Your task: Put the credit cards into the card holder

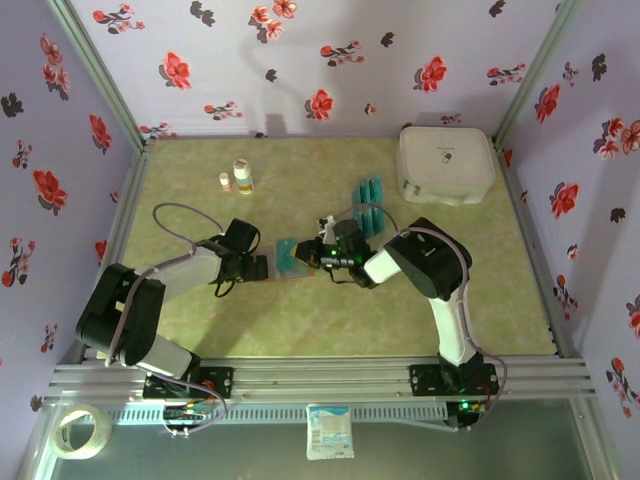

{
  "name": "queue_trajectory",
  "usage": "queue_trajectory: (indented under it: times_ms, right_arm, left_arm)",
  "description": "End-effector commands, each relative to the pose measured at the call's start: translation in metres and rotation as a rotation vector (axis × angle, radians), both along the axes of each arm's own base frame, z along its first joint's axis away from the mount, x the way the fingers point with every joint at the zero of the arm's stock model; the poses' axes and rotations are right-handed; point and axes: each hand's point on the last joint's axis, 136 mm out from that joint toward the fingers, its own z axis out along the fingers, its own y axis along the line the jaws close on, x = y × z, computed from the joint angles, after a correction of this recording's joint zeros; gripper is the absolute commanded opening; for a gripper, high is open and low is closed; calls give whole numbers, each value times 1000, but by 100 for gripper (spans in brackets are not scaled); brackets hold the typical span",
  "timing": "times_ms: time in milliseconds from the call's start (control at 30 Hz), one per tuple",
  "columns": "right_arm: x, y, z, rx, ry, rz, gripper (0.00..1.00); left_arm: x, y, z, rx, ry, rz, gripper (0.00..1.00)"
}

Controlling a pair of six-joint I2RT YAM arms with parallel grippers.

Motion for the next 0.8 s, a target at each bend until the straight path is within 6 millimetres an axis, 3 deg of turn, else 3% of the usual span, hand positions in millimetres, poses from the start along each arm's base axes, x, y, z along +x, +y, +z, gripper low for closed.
queue_trajectory:
  times_ms: [0, 767]
  right_arm:
    - [-12, 3, -10, -5, 26, 34, 0]
    - [-23, -5, -21, -46, 54, 35, 0]
  left_arm:
    - [-7, 4, -7, 33, 37, 9, 100]
    - [-6, 4, -7, 35, 40, 6, 100]
